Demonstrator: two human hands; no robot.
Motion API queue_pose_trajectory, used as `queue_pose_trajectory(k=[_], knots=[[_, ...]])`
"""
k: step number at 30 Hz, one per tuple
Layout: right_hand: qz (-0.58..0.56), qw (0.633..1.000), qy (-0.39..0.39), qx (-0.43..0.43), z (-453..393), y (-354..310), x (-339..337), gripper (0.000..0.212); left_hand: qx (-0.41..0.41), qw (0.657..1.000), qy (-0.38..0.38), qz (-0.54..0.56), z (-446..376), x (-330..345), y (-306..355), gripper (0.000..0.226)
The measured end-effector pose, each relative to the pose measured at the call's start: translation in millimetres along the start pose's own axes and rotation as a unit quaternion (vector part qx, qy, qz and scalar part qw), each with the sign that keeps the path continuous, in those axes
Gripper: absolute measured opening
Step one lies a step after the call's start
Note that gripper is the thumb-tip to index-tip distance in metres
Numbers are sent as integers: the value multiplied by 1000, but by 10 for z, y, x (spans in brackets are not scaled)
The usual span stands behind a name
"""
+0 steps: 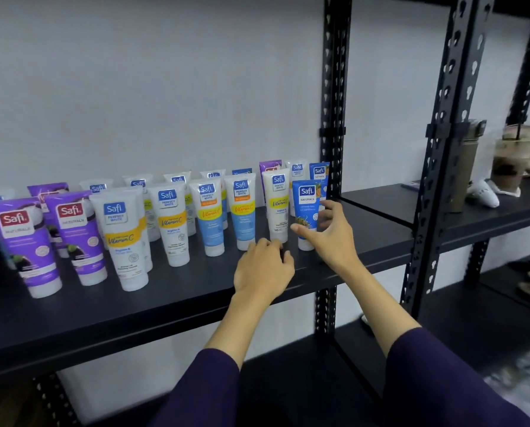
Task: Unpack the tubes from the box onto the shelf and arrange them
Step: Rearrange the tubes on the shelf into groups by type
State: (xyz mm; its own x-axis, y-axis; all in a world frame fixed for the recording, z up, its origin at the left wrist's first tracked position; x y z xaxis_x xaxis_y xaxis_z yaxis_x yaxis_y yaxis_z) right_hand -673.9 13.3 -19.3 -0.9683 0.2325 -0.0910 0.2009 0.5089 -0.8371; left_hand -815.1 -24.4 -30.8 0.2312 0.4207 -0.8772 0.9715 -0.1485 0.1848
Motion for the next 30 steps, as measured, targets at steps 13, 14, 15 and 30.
queue_pose_trajectory(k=[13, 14, 15, 30], knots=[[117, 992, -15, 37, -304, 198, 164, 49, -6, 1000, -5, -19, -12, 26, 16, 41], [119, 992, -16, 38, -316, 198, 169, 49, -7, 1000, -5, -19, -10, 24, 16, 41], [119, 992, -17, 40, -327, 201, 171, 49, -7, 1000, -5, -21, -12, 22, 19, 41], [32, 994, 84, 66, -276, 208, -29, 25, -16, 1000, 4, 7, -11, -7, 34, 34]])
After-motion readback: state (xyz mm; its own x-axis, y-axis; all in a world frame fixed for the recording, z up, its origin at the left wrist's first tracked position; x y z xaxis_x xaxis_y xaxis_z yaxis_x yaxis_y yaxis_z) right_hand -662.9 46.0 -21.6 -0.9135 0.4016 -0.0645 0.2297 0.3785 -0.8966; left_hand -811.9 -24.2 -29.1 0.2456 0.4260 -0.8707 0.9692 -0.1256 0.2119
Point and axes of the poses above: each hand's wrist, its own z-axis away from the middle knuckle, its own x-axis out of the palm, y = z × x, the point moved 1 cm from there along -z, towards the middle knuckle, and after that the axes turned 5 degrees about -z, right-handed, at the moved point
